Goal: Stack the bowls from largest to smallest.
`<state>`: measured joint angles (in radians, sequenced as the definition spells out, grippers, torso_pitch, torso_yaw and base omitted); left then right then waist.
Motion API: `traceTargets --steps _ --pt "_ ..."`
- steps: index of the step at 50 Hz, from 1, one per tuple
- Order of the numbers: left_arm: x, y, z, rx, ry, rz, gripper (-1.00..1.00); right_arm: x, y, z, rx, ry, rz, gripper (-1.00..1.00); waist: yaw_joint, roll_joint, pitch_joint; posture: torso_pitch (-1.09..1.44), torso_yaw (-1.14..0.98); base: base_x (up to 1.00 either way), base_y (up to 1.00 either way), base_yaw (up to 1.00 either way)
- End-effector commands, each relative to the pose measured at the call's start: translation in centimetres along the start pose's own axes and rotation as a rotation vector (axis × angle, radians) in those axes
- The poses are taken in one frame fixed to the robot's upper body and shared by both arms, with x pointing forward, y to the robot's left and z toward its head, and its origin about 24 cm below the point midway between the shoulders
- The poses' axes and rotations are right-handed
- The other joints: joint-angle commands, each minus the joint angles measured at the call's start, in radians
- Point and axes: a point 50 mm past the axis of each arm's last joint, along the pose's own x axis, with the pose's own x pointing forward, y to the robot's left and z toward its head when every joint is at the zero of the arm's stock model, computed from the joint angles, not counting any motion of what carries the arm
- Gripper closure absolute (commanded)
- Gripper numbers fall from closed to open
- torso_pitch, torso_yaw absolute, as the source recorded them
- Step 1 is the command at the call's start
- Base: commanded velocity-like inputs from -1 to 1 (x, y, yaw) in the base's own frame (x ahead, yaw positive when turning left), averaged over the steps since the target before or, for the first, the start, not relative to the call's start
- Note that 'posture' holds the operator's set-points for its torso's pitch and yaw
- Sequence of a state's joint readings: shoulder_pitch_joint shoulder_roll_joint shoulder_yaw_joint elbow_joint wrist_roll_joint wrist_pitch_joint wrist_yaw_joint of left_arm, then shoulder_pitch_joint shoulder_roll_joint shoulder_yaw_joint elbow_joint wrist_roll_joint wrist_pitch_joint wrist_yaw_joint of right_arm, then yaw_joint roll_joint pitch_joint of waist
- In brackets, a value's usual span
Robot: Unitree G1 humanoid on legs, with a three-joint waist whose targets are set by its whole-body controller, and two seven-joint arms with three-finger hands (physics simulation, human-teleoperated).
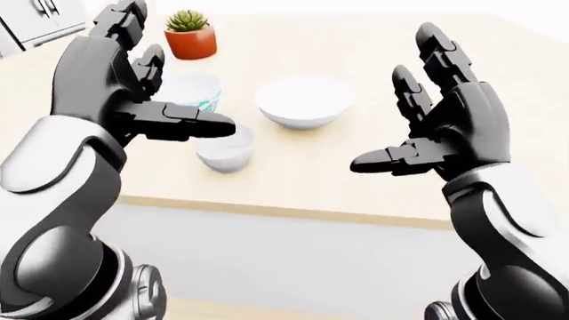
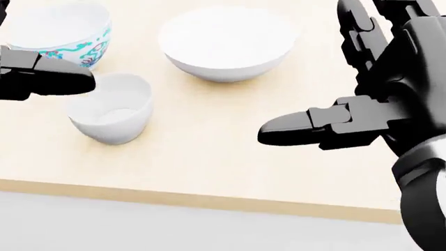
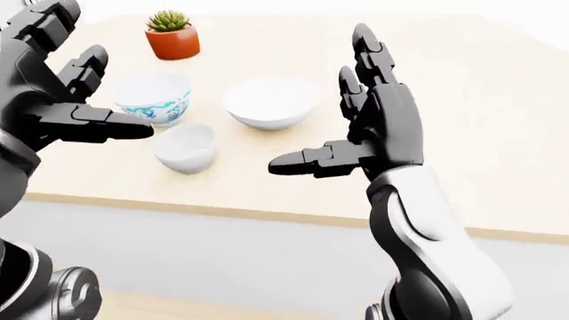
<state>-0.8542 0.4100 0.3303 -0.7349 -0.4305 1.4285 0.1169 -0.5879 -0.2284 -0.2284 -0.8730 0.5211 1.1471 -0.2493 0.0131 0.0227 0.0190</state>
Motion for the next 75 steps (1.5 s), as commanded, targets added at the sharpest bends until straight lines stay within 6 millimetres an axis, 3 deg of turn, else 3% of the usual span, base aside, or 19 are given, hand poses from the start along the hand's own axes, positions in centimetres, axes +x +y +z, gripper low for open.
traceTargets --steps 1,3,5,6,8,15,19,20,24,25,26,28,31,34,36,40,45,57,75 --pt "-0.2 -0.1 1.0 0.001 -0.067 -0.007 -1.0 0.0 -0.2 1.0 0.003 -0.066 -0.023 -1.0 -0.001 -0.003 -0.004 0.0 0.0 0.0 0.0 0.14" --pt "-0.2 -0.1 1.1 0.001 -0.068 -0.007 -1.0 0.0 -0.3 1.0 -0.002 -0.069 -0.026 -1.0 0.007 -0.028 0.031 0.0 0.0 0.0 0.01 0.0" --pt "-0.3 -0.1 1.2 0.001 -0.07 -0.007 -1.0 0.0 -0.3 1.1 -0.006 -0.074 -0.027 -1.0 0.011 -0.094 0.011 0.0 0.0 0.0 0.0 0.0" --pt "-0.3 -0.1 1.3 0.002 -0.071 -0.007 -1.0 0.0 -0.3 1.1 -0.003 -0.076 -0.028 -1.0 -0.002 -0.046 0.03 0.0 0.0 0.0 0.0 0.0" --pt "-0.3 0.0 1.4 0.002 -0.073 -0.006 -1.0 -0.1 -0.3 1.2 0.003 -0.081 -0.027 -1.0 -0.004 -0.035 0.001 0.0 0.0 0.0 0.0 0.05" --pt "-0.4 0.3 1.8 0.004 -0.078 -0.001 -1.0 -0.1 -0.4 1.3 0.002 -0.088 -0.028 -1.0 -0.003 -0.013 0.008 0.0 0.0 0.0 0.0 0.44" --pt "-0.3 0.2 1.8 0.005 -0.078 -0.003 -1.0 -0.2 -0.3 1.4 0.008 -0.09 -0.024 -1.0 -0.03 0.047 0.005 0.0 0.0 0.0 0.0 0.46" --pt "-0.3 0.2 1.8 0.006 -0.078 -0.004 -1.0 -0.1 -0.4 1.4 0.019 -0.086 -0.028 -1.0 -0.023 0.012 0.021 0.0 0.0 0.0 0.0 0.0" --pt "-0.3 0.1 1.7 0.005 -0.077 -0.007 -1.0 -0.1 -0.7 1.9 0.022 -0.107 -0.045 -1.0 -0.017 -0.031 0.013 0.0 0.0 0.0 0.0 0.0" --pt "-0.2 0.0 1.7 0.005 -0.076 -0.008 -1.0 -0.1 -0.8 2.0 0.021 -0.111 -0.049 -1.0 -0.011 -0.028 0.012 0.0 0.0 0.0 0.0 0.0" --pt "-0.3 0.0 1.7 0.005 -0.075 -0.008 -1.0 -0.2 -0.9 2.2 0.023 -0.117 -0.052 -1.0 -0.01 -0.021 -0.02 0.0 0.0 0.2 0.0 0.0" --pt "-0.3 -0.1 1.7 0.005 -0.075 -0.01 -1.0 -0.2 -1.0 2.3 0.028 -0.126 -0.058 -1.0 -0.004 -0.023 0.018 0.0 0.0 0.27 0.0 0.0" --pt "-0.3 0.0 1.7 0.004 -0.076 -0.008 -1.0 -0.3 -1.2 2.4 0.03 -0.132 -0.062 -1.0 0.0 -0.031 0.025 0.0 0.0 0.32 0.0 0.0" --pt "-0.3 0.0 1.7 0.005 -0.076 -0.008 -1.0 -0.3 -1.4 2.5 0.036 -0.13 -0.067 -1.0 0.006 -0.077 0.039 0.0 0.0 0.2 0.0 0.0" --pt "-0.3 0.1 1.8 0.006 -0.077 -0.006 -1.0 -0.3 -1.5 2.5 0.038 -0.131 -0.069 -1.0 0.006 -0.053 0.005 0.0 0.0 0.0 0.0 0.0" --pt "-0.3 0.2 2.0 0.009 -0.079 -0.007 -1.0 -0.4 -1.5 2.9 0.035 -0.137 -0.071 -1.0 0.001 -0.056 0.024 0.0 0.0 0.0 0.0 0.0" --pt "-0.1 0.4 2.3 0.015 -0.077 -0.001 -1.0 -0.4 -1.9 3.1 0.026 -0.135 -0.086 -1.0 -0.017 -0.018 0.041 0.0 0.0 0.0 0.0 0.0" --pt "5.3 -0.4 3.6 0.197 -0.045 -0.004 -1.0 -0.8 -3.7 4.0 0.021 -0.151 -0.129 -1.0 -0.007 -0.053 0.024 0.0 0.0 0.0 0.0 0.0" --pt "13.2 -1.0 1.1 0.552 0.056 0.029 -1.0 -1.2 -5.5 4.9 0.024 -0.173 -0.196 -1.0 0.002 -0.091 0.009 0.0 0.0 0.0 0.0 0.0"
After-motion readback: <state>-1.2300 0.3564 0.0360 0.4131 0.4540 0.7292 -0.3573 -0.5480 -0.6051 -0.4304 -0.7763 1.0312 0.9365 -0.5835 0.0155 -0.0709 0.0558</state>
